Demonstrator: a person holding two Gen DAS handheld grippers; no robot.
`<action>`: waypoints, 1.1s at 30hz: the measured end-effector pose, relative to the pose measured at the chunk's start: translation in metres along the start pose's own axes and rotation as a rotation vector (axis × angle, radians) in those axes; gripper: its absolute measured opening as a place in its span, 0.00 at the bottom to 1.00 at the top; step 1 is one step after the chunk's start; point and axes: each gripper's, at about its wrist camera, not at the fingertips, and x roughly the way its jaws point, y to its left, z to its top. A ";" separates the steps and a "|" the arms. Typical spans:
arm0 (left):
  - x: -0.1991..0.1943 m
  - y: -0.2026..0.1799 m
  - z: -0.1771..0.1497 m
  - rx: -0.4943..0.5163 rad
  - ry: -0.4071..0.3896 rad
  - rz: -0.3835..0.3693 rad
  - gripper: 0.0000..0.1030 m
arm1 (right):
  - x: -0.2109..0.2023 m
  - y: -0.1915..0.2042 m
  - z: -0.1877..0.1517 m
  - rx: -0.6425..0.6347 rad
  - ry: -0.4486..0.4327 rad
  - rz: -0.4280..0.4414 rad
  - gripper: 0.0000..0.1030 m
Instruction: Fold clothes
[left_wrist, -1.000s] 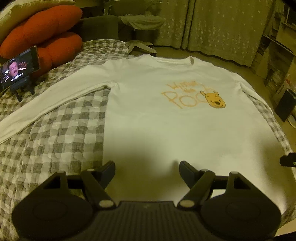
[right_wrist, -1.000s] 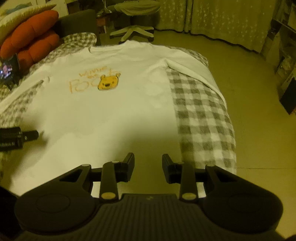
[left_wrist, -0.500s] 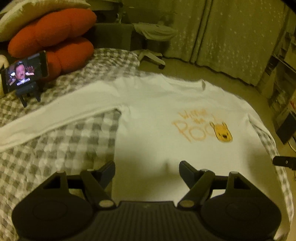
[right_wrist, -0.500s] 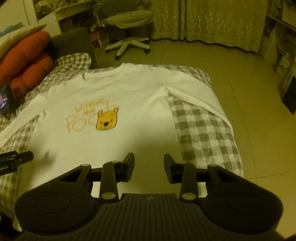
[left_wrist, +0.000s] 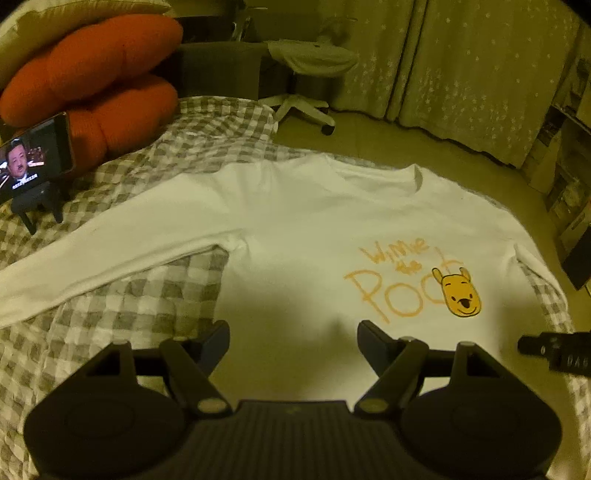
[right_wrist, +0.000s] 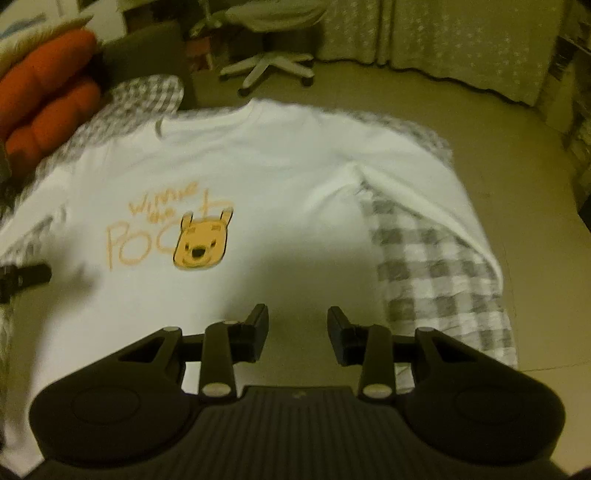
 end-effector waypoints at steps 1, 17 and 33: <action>0.003 -0.003 -0.001 0.016 0.002 0.011 0.75 | 0.001 0.001 -0.002 -0.019 -0.005 -0.002 0.38; 0.032 -0.010 0.023 0.028 0.042 0.039 0.76 | 0.002 -0.032 0.003 0.023 -0.011 -0.004 0.34; 0.019 -0.005 0.012 -0.008 0.027 0.011 0.76 | -0.028 -0.042 -0.001 0.135 -0.137 -0.017 0.42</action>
